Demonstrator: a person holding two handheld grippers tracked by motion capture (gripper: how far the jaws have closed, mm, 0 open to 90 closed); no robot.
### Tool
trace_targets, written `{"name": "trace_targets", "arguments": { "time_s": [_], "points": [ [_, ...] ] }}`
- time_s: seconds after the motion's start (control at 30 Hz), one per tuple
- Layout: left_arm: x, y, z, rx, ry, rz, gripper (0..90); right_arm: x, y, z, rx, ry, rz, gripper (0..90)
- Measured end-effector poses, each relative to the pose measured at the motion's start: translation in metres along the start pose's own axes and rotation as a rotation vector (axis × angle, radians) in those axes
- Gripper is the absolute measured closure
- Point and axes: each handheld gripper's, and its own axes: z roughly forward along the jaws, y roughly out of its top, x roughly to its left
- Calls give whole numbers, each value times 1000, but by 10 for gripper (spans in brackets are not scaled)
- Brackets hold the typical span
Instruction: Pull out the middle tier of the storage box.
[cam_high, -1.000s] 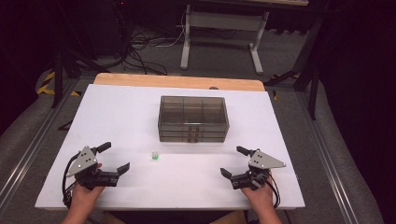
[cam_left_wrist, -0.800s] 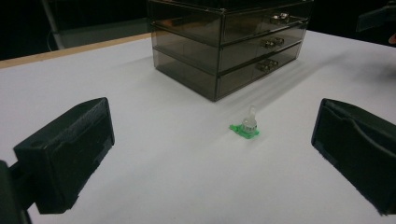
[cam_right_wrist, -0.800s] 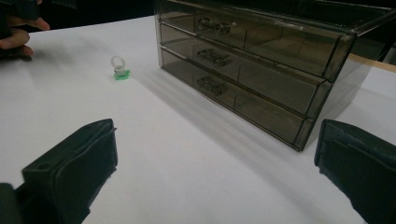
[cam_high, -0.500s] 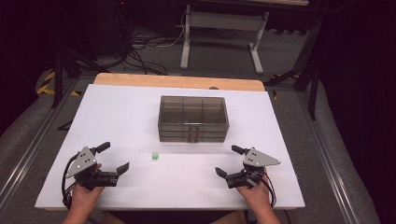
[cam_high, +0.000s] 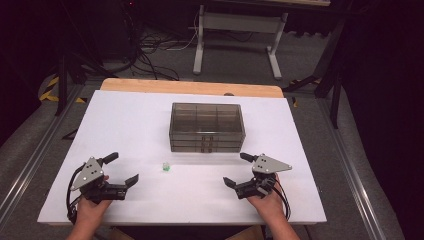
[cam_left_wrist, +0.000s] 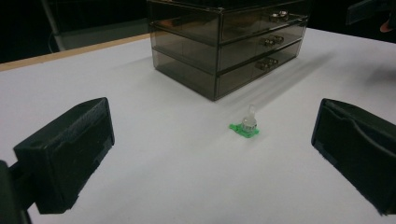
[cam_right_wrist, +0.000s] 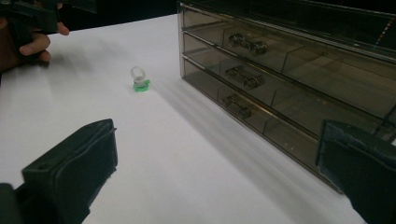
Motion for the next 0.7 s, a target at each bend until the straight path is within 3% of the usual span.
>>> {"name": "trace_targets", "arguments": {
  "time_s": [0.7],
  "points": [
    [0,0,1,7,-5,0,3,8,23,32,43,55,-57,1]
  ]
}}
